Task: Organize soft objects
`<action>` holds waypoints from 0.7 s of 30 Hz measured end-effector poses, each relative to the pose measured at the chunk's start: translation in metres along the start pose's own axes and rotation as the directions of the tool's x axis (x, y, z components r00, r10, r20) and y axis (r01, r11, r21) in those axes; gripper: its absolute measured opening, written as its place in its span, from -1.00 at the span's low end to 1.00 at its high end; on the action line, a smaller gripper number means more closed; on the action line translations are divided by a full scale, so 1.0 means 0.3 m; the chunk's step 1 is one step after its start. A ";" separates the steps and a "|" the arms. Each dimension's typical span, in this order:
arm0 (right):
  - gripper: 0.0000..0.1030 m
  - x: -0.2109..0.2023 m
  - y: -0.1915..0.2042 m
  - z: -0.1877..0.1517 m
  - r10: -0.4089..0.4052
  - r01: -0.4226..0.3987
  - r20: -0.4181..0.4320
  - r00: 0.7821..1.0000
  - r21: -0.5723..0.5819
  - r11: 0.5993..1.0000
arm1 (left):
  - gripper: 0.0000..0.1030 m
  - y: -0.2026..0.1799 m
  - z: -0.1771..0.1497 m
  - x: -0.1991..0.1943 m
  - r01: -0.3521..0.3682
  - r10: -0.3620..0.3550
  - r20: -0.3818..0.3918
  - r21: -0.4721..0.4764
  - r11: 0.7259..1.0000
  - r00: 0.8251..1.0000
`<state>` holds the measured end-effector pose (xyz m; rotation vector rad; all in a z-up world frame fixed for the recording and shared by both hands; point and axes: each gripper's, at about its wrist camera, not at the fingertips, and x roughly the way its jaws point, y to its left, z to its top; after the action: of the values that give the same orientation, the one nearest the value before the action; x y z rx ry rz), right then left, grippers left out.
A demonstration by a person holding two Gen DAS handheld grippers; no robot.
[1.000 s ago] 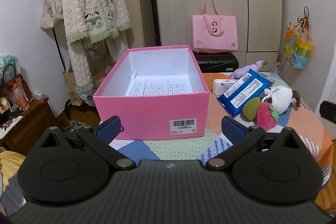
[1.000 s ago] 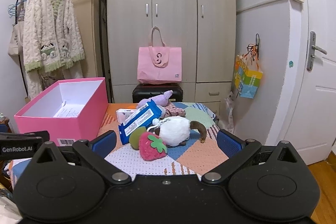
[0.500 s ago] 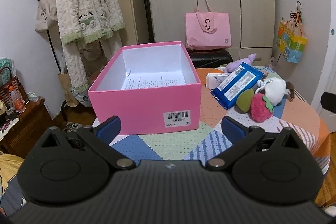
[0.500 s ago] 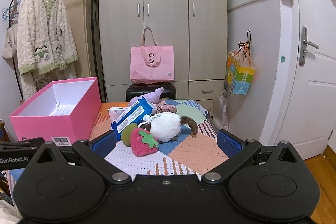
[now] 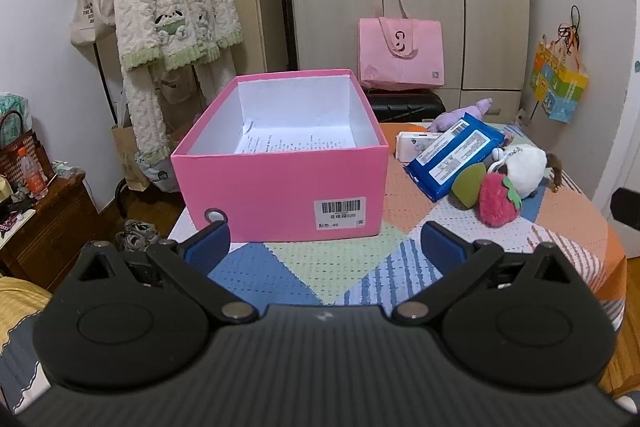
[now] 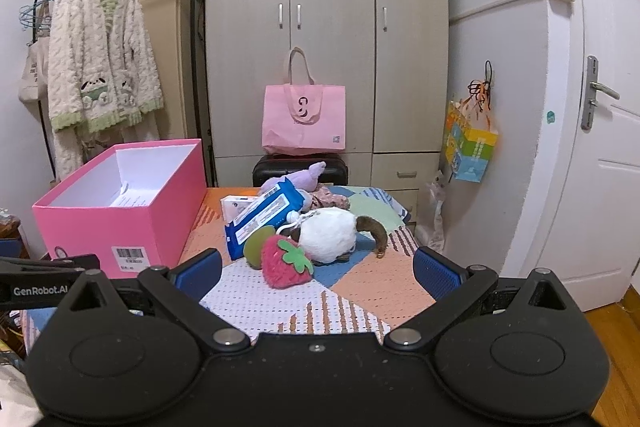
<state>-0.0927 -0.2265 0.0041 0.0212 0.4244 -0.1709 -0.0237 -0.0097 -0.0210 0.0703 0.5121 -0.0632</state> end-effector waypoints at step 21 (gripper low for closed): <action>1.00 -0.024 -0.008 -0.007 -0.014 0.014 0.012 1.000 -0.013 1.000 | 1.00 -0.002 -0.008 -0.081 0.036 -0.036 0.037 0.022 0.999 0.999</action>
<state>-0.1006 -0.2277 0.0051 0.0047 0.4134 -0.1816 -0.0462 -0.0090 -0.0112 0.0803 0.4750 -0.1051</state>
